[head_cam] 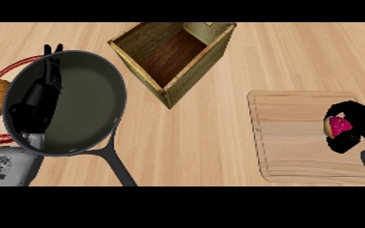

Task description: Pick the cupcake from the cutting board and place it in the basket

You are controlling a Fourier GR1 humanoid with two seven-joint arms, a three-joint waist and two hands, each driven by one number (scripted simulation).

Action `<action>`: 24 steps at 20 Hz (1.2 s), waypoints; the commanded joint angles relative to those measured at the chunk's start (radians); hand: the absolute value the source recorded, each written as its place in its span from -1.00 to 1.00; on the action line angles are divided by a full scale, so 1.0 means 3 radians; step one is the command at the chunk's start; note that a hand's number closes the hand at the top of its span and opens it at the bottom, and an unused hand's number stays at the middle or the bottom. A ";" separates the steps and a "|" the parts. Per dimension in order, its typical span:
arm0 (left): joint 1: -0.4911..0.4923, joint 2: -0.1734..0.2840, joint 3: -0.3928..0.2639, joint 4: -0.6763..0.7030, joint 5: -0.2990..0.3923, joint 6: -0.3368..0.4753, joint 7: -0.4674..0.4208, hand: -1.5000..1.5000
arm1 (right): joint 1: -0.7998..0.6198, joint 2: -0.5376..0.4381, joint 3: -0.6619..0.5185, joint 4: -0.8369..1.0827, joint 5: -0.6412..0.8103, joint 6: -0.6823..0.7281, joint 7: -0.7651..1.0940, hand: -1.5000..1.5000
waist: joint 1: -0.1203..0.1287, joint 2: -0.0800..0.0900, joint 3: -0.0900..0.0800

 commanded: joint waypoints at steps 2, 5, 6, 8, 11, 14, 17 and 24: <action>0.0041 0.0116 0.0018 -0.0070 0.0065 -0.0176 -0.0019 0.00 | -0.0057 0.0405 0.0179 -0.0820 0.0339 -0.0240 0.1112 1.00 | -0.0033 -0.0018 0.0013; 0.0117 0.0150 0.0047 -0.0098 0.0128 -0.0146 -0.0016 0.00 | 0.0036 0.0568 0.0328 -0.1333 0.0635 -0.0320 0.1709 1.00 | -0.0047 -0.0027 0.0014; -0.0016 0.0063 -0.0036 -0.0010 0.0038 -0.0041 0.0028 0.00 | -0.0072 0.0570 0.0345 -0.1492 0.0709 -0.0270 0.1879 1.00 | -0.0077 -0.0018 0.0014; 0.0133 0.0110 -0.0072 -0.0193 0.0096 -0.0096 0.0056 0.00 | -0.0149 0.0552 0.0338 -0.1785 0.0831 -0.0238 0.2058 1.00 | -0.0022 -0.0022 0.0018; 0.0041 0.0162 -0.0047 -0.0079 0.0153 -0.0121 0.0002 0.00 | -0.0426 0.0620 0.0206 -0.2113 0.1062 -0.0599 0.2067 1.00 | -0.0048 -0.0022 0.0017; 0.0074 0.0119 -0.0143 -0.0108 0.0106 -0.0026 0.0009 0.00 | -0.0780 0.0856 0.0143 -0.2498 0.1094 -0.0801 0.2067 1.00 | -0.0021 -0.0032 0.0019; 0.0071 0.0111 -0.0224 -0.0097 0.0059 0.0010 -0.0024 0.00 | -0.1235 0.0977 0.0014 -0.2650 0.1023 -0.0824 0.2016 1.00 | 0.0023 -0.0004 0.0021; -0.0064 0.0057 -0.0284 0.0002 0.0086 0.0018 -0.0005 0.00 | -0.2854 0.1093 -0.0015 -0.1957 0.1017 -0.0329 0.2218 1.00 | 0.0074 0.0018 0.0017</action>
